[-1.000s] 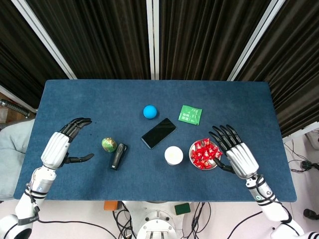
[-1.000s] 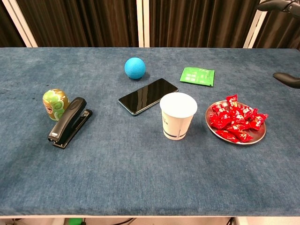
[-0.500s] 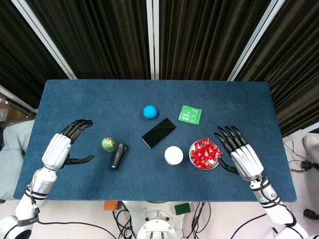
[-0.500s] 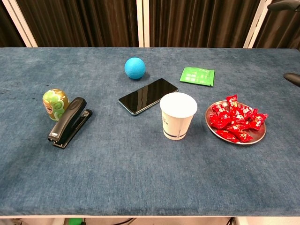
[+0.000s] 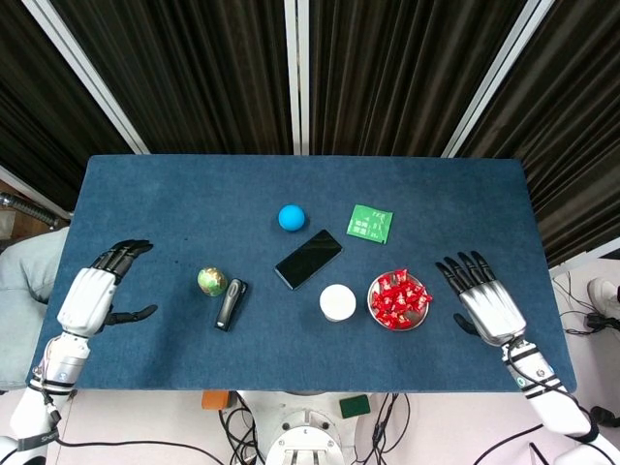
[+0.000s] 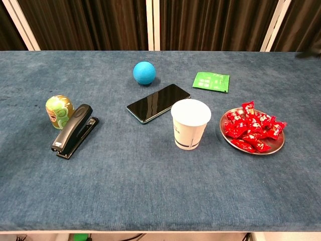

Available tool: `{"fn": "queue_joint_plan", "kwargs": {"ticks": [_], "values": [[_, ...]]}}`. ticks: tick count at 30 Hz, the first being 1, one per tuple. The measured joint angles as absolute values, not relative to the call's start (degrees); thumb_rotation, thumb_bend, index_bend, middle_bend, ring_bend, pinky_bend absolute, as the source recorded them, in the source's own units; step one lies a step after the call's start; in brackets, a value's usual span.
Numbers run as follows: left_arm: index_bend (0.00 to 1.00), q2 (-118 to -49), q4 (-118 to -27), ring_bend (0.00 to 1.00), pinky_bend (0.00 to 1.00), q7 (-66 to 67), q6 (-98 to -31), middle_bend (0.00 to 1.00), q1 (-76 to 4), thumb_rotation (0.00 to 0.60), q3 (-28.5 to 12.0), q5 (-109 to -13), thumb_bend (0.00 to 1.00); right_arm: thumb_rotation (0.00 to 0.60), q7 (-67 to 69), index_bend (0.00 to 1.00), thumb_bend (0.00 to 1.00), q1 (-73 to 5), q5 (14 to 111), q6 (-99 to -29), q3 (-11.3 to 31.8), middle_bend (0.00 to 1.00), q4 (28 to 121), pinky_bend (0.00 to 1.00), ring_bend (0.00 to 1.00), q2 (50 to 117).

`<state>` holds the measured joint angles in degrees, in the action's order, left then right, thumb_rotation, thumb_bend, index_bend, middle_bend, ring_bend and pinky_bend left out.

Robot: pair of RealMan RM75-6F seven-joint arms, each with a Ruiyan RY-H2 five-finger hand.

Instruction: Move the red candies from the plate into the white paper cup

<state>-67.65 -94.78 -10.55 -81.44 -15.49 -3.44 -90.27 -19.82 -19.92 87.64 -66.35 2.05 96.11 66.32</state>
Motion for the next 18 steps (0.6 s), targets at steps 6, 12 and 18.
{"fn": "queue_joint_plan", "kwargs": {"ticks": [6,12,18], "values": [[0.17,-68.0,-93.0,0.13,0.25,-11.4,-81.2,0.16,-14.9,0.6,-2.7,-89.6,0.06,0.6,-23.6,0.03,0.23,-23.2,84.4,-59.4,1.8,0.05,96.4,0.0,0.0,67.6],[0.18,-67.9,-91.8,0.13,0.25,-11.9,-81.2,0.15,-14.4,0.6,-2.4,-89.3,0.06,0.6,-25.7,0.07,0.23,-26.0,84.3,-56.3,1.5,0.04,94.1,0.0,0.0,71.7],[0.18,-67.9,-90.8,0.13,0.25,-12.8,-81.7,0.15,-14.0,0.6,-2.3,-89.4,0.06,0.6,-27.9,0.11,0.26,-27.7,83.6,-54.8,1.5,0.05,91.7,0.0,0.0,75.8]]}}
